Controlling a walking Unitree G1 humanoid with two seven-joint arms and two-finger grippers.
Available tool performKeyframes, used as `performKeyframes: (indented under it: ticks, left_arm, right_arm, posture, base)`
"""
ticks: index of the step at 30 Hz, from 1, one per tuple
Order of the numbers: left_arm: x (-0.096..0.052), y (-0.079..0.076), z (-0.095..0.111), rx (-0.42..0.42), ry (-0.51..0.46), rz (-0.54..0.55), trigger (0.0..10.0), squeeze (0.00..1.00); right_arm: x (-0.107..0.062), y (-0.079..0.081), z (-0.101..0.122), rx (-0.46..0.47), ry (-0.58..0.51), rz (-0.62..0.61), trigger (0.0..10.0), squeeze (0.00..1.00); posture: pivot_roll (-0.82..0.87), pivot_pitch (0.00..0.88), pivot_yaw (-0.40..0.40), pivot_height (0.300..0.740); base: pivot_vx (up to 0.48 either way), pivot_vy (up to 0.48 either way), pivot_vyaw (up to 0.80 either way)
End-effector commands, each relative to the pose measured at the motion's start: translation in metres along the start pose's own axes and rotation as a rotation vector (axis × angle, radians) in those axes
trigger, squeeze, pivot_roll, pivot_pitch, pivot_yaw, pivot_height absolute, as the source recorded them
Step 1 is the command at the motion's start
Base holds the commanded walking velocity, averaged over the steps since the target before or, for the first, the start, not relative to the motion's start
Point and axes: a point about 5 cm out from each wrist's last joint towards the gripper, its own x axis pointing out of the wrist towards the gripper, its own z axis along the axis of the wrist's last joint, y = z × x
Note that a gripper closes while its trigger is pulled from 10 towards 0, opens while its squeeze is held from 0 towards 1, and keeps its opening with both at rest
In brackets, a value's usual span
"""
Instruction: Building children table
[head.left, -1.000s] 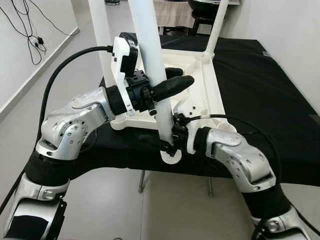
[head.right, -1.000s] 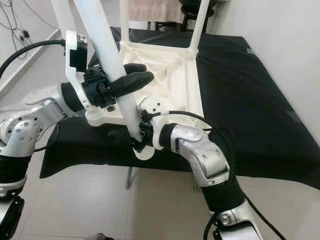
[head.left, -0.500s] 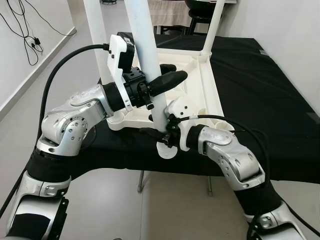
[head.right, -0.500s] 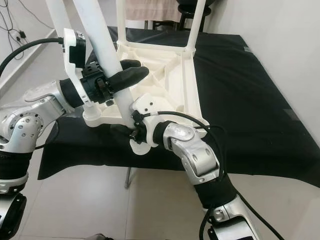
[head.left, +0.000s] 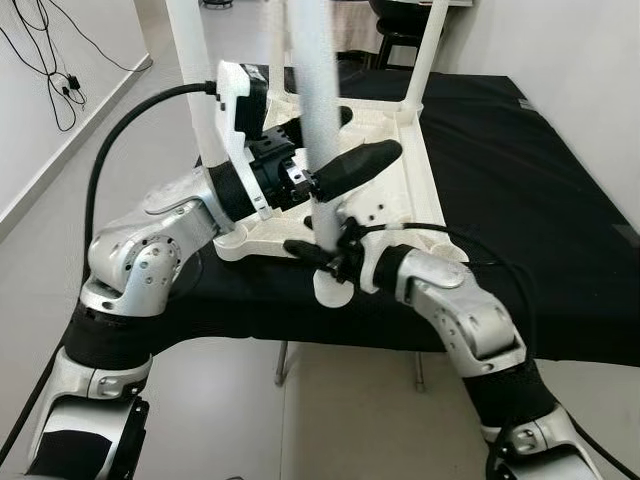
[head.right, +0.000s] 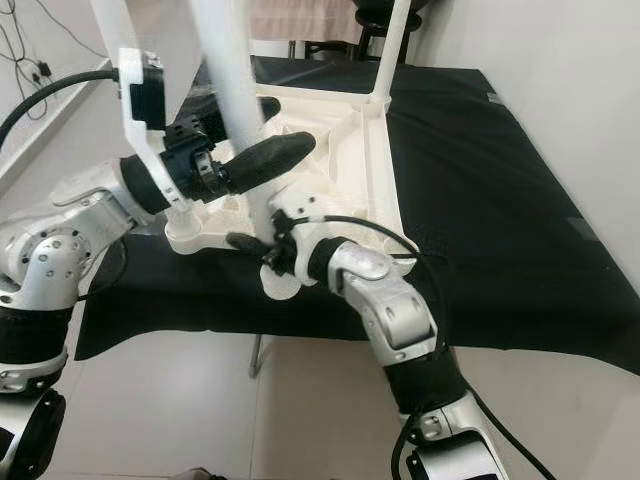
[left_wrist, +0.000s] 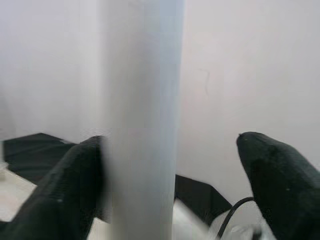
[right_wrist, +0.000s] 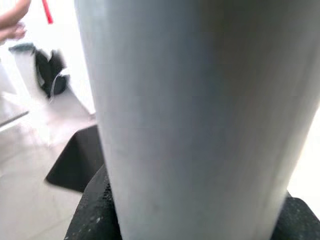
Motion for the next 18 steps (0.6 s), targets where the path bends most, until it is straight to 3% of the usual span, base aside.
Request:
performKeyframes:
  ticks: [1,4,5,9,11,13,15,16,18]
  left_arm:
    - [-0.006,0.0,0.008,0.037,-0.006,0.017,10.0,1.0]
    - [-0.01,0.003,0.012,0.052,-0.01,0.041,10.0,1.0]
    - [-0.02,0.009,0.019,0.089,-0.015,0.119,10.0,1.0]
    - [-0.023,0.011,0.021,0.099,-0.022,0.152,10.0,1.0]
    - [-0.028,0.013,0.022,0.09,-0.043,0.201,10.0,1.0]
    - [-0.028,0.013,0.022,0.09,-0.043,0.201,10.0,1.0]
    - [-0.037,0.022,0.023,0.035,-0.097,0.333,10.0,1.0]
    - [-0.037,0.022,0.023,0.035,-0.097,0.333,10.0,1.0]
    - [-0.045,0.027,0.017,-0.021,-0.115,0.439,10.0,1.0]
  right_arm:
    - [-0.006,-0.008,0.005,0.01,-0.051,-0.013,0.0,0.0]
    - [-0.012,-0.014,0.008,0.015,-0.083,-0.021,0.0,0.0]
    - [-0.029,-0.032,0.014,0.044,-0.153,-0.072,0.0,0.0]
    - [-0.036,-0.041,0.016,0.062,-0.185,-0.107,0.0,0.0]
    - [-0.045,-0.055,0.016,0.057,-0.193,-0.177,0.0,0.0]
    - [-0.045,-0.055,0.016,0.057,-0.193,-0.177,0.0,0.0]
    - [-0.056,-0.07,0.016,0.077,-0.214,-0.275,0.0,0.0]
    - [-0.056,-0.07,0.016,0.077,-0.214,-0.275,0.0,0.0]
    - [-0.063,-0.081,0.014,0.119,-0.241,-0.38,0.0,0.0]
  posture:
    - [-0.02,0.081,-0.068,0.74]
    - [-0.02,0.082,-0.067,0.74]
    - [-0.02,0.082,-0.068,0.74]
    - [-0.02,0.082,-0.068,0.74]
    - [-0.02,0.082,-0.069,0.74]
    - [-0.02,0.082,-0.069,0.74]
    - [-0.02,0.083,-0.065,0.74]
    - [-0.02,0.083,-0.065,0.74]
    - [-0.02,0.082,-0.063,0.74]
  base:
    - [0.0,0.0,0.0]
    - [0.0,0.0,0.0]
    - [0.0,0.0,0.0]
    - [0.0,0.0,0.0]
    - [0.0,0.0,0.0]
    - [0.0,0.0,0.0]
    - [0.0,0.0,0.0]
    - [0.0,0.0,0.0]
    - [0.0,0.0,0.0]
